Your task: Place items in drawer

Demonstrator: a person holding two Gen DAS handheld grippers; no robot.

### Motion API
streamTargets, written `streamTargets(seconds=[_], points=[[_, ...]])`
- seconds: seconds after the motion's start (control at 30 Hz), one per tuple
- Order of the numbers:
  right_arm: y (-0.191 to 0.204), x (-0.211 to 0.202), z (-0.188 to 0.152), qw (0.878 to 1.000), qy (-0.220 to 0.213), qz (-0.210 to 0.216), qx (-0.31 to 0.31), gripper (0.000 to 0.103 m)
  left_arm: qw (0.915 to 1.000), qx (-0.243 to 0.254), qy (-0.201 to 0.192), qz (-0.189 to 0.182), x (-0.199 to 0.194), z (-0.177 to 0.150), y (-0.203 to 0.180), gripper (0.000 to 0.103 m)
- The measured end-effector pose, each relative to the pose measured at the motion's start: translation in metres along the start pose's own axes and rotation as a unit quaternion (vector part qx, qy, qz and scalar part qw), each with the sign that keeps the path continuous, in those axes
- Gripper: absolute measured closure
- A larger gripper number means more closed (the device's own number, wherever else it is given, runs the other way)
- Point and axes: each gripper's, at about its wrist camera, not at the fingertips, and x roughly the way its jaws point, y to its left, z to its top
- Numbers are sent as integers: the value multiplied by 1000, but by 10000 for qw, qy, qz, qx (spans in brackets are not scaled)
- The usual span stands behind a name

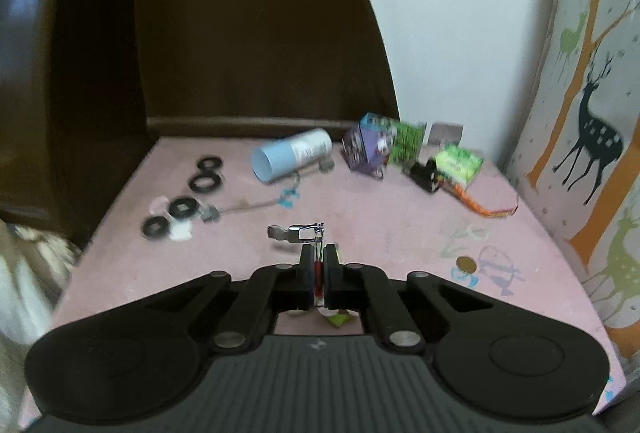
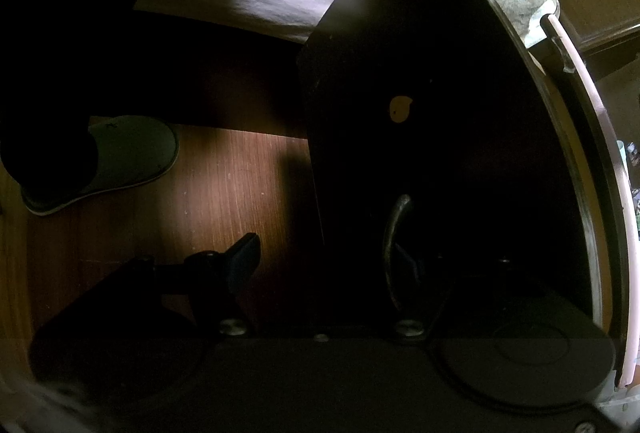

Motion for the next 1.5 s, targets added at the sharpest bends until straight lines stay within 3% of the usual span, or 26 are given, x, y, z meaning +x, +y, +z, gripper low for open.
streamTargets(seconds=[0.2,0.37,0.63,0.87,1.07,1.17,1.23,1.3,1.5], points=[[1,0,0,10000,6,-8,-15,31,9998,130,-48,-145,-45,-4,2,100],[1,0,1,10000,18,-6,-33,31,9993,208,131,-276,-82,-27,6,100],[2,1,2,10000,16,-20,-12,31,9938,223,1014,-411,-123,-117,13,100],[3,3,1,10000,-1,-40,-42,31,9751,-235,2164,-416,-131,-209,29,100],[7,4,-3,9999,-62,-126,-43,31,9671,-460,2491,-220,-127,-242,35,100],[9,4,-4,9998,-43,-202,-29,32,9696,-420,2412,-24,-127,-244,33,99],[12,5,-5,9996,-40,-292,-19,31,9706,-319,2383,99,-128,-244,31,90],[14,6,-5,9993,-30,-375,-24,32,9737,-384,2242,87,-137,-242,32,35],[19,7,-2,9981,162,-581,-149,34,9830,-421,1787,9,-177,-235,32,32]])
